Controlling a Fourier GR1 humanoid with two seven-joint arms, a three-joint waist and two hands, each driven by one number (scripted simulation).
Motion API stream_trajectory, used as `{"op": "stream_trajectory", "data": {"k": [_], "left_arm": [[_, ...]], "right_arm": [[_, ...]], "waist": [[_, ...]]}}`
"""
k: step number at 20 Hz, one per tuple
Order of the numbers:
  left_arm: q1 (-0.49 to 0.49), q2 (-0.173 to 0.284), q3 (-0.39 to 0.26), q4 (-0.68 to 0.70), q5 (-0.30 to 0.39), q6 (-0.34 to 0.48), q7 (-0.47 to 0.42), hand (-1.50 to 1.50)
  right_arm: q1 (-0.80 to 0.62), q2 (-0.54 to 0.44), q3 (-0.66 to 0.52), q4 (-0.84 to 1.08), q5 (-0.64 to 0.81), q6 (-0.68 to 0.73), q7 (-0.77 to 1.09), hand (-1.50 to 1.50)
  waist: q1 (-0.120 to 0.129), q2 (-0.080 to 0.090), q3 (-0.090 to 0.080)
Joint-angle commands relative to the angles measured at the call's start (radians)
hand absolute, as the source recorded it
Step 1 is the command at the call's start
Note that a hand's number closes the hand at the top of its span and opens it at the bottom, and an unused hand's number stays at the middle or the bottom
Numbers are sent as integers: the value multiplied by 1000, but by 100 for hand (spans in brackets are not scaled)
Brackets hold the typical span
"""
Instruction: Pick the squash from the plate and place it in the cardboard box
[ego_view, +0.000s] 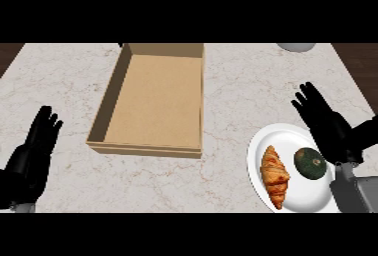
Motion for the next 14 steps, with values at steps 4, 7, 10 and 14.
{"op": "stream_trajectory", "data": {"k": [4,7,10,14], "left_arm": [[-60,128,51,163,-125,10,33,0],[-10,136,30,158,-133,6,30,0],[0,162,23,192,-183,29,47,0],[-37,162,22,232,-194,12,49,0]], "right_arm": [[74,-143,-66,-59,-39,273,-156,-150],[-21,-372,-21,-136,254,310,-224,-150],[127,-423,37,-98,443,347,-415,-150],[255,-327,-82,148,266,481,-839,-150]], "waist": [[-7,30,30],[14,-4,-6],[-17,31,34],[-4,37,37]]}}
